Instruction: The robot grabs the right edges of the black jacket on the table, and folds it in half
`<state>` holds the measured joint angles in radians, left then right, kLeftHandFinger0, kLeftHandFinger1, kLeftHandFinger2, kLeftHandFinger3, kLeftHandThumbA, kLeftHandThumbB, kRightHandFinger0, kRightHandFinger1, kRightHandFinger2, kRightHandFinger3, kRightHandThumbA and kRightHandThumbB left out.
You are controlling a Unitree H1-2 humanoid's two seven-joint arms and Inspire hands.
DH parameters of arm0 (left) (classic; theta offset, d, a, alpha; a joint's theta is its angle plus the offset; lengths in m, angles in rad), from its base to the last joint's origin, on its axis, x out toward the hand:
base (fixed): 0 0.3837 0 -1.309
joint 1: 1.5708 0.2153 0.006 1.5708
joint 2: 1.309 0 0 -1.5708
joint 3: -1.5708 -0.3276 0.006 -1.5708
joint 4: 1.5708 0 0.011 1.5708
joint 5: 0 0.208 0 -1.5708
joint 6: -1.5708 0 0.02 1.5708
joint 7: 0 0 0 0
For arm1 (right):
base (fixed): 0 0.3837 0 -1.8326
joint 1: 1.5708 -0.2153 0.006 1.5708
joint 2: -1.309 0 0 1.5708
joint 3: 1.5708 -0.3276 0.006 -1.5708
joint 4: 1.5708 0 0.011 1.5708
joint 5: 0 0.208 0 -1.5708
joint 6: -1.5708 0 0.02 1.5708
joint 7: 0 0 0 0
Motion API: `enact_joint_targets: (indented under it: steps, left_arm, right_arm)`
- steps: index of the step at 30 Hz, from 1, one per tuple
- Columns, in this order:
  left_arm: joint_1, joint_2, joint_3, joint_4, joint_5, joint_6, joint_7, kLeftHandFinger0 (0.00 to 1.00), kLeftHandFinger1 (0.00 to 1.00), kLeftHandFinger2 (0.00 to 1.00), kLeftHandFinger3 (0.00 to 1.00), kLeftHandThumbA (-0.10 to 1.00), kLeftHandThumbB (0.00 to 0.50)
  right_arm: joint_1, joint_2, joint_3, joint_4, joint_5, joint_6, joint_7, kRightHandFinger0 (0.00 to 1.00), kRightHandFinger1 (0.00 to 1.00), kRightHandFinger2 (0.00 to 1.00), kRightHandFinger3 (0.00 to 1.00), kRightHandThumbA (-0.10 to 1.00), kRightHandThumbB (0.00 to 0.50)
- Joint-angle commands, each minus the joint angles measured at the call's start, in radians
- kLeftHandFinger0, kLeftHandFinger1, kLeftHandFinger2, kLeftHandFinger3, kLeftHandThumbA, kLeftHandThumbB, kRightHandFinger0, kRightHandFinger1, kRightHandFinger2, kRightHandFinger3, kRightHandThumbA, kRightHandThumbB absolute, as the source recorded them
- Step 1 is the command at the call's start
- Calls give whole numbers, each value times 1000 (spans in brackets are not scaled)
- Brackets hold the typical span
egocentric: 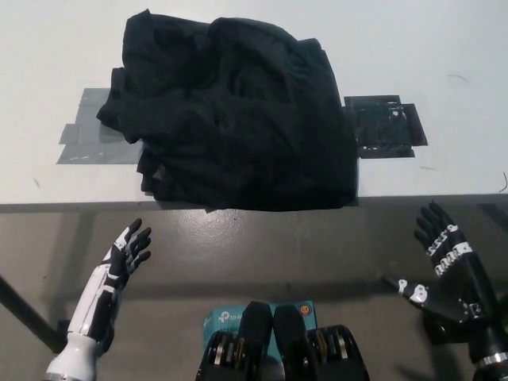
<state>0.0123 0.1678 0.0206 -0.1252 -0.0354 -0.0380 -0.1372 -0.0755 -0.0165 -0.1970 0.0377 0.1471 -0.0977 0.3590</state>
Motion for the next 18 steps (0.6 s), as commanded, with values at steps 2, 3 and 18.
enact_joint_targets:
  steps: [2,3,18]
  left_arm:
    - [29,-13,13,-33,-21,-43,11,1000,1000,1000,1000,1000,154]
    - [34,-12,13,-38,-16,-43,14,1000,1000,1000,1000,1000,149]
    - [70,-15,18,-15,-17,-42,12,1000,1000,1000,1000,1000,172]
  right_arm:
    - [31,-30,51,-10,-9,-49,-10,1000,1000,1000,1000,1000,175]
    - [38,-29,60,-11,-14,-58,-19,1000,1000,1000,1000,1000,184]
    - [84,-28,77,3,33,-60,-65,1000,1000,1000,1000,1000,236]
